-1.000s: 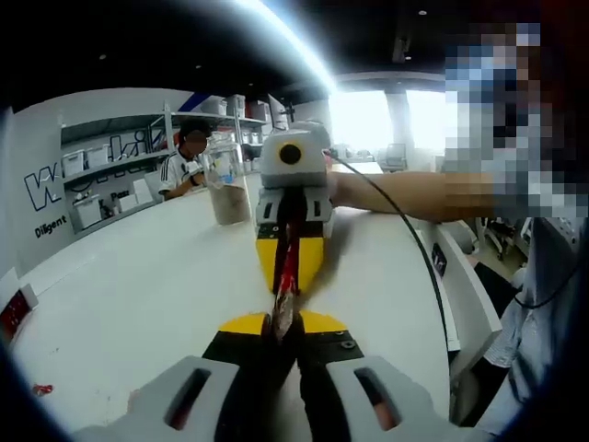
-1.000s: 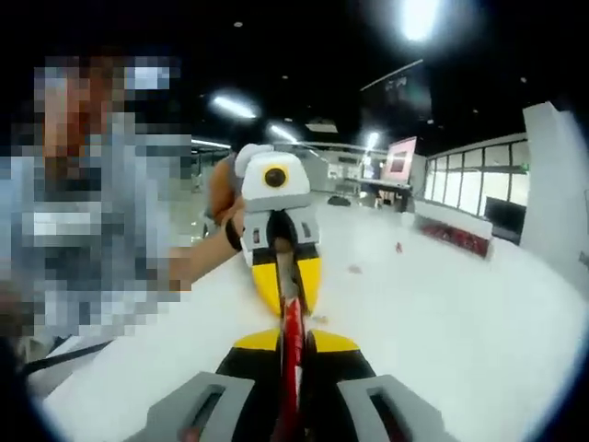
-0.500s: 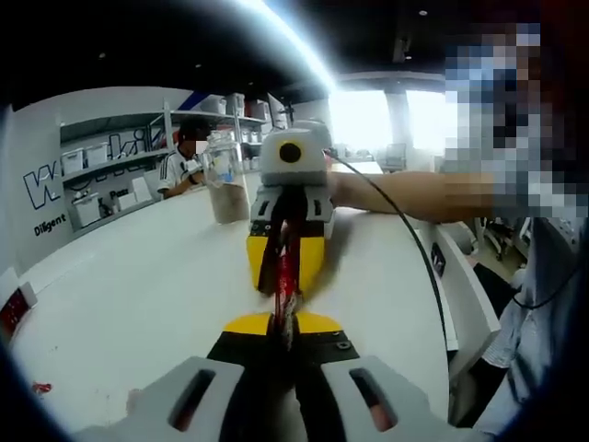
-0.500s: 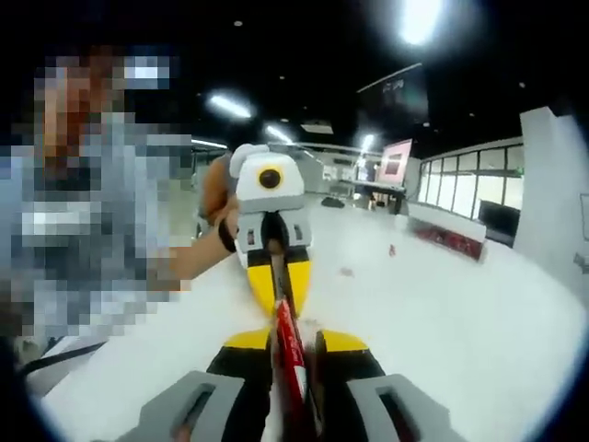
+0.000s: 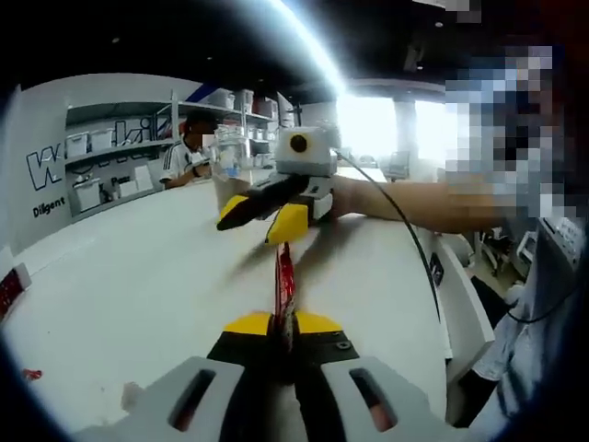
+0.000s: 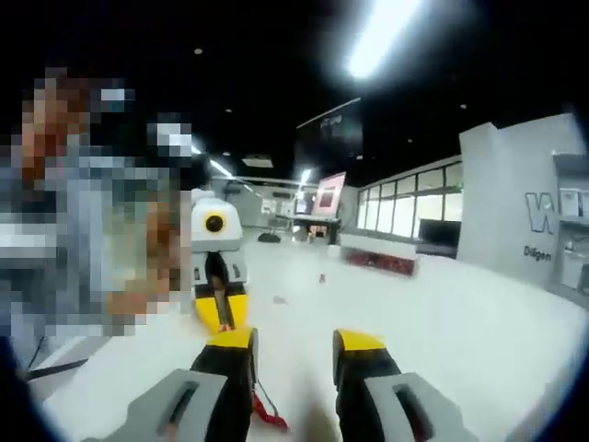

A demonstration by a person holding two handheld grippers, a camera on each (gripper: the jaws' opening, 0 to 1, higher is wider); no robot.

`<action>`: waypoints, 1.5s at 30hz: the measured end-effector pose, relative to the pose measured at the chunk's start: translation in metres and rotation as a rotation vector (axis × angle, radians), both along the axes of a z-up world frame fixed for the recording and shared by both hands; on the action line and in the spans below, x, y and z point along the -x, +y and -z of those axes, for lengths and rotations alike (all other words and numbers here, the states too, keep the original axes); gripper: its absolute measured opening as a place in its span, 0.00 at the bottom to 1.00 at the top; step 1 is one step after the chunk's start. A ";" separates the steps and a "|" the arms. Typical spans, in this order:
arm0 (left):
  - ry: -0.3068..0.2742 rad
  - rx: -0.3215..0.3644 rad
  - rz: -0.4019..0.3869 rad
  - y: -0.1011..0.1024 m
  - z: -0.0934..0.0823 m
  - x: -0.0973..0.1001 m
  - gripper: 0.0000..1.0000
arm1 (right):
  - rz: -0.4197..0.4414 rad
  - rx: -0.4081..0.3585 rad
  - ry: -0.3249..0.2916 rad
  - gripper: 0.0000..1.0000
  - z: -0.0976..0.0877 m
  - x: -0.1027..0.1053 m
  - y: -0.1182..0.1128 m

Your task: Tear open the coffee pouch, take out the coffee, and pour the coffee from the pouch into the cup

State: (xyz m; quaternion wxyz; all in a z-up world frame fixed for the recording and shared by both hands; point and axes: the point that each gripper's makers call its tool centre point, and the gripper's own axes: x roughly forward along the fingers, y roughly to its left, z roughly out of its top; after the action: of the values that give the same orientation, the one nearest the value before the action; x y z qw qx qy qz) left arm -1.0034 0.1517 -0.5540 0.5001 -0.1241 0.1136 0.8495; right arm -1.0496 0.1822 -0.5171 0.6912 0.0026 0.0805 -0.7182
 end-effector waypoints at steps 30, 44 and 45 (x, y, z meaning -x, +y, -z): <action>0.018 0.008 -0.006 0.000 0.000 0.001 0.10 | 0.291 0.323 0.253 0.86 -0.067 0.042 0.017; 0.027 0.012 -0.006 0.000 -0.001 0.001 0.10 | 0.386 0.301 0.393 0.95 -0.074 0.055 0.020; 0.028 0.013 -0.006 0.000 0.000 0.001 0.10 | 0.408 0.300 0.411 0.95 -0.076 0.059 0.023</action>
State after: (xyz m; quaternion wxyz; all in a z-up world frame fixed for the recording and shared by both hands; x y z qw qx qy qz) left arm -1.0043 0.1514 -0.5535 0.4953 -0.1156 0.1257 0.8518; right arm -1.1081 0.2047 -0.4414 0.4949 -0.2284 0.1095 -0.8312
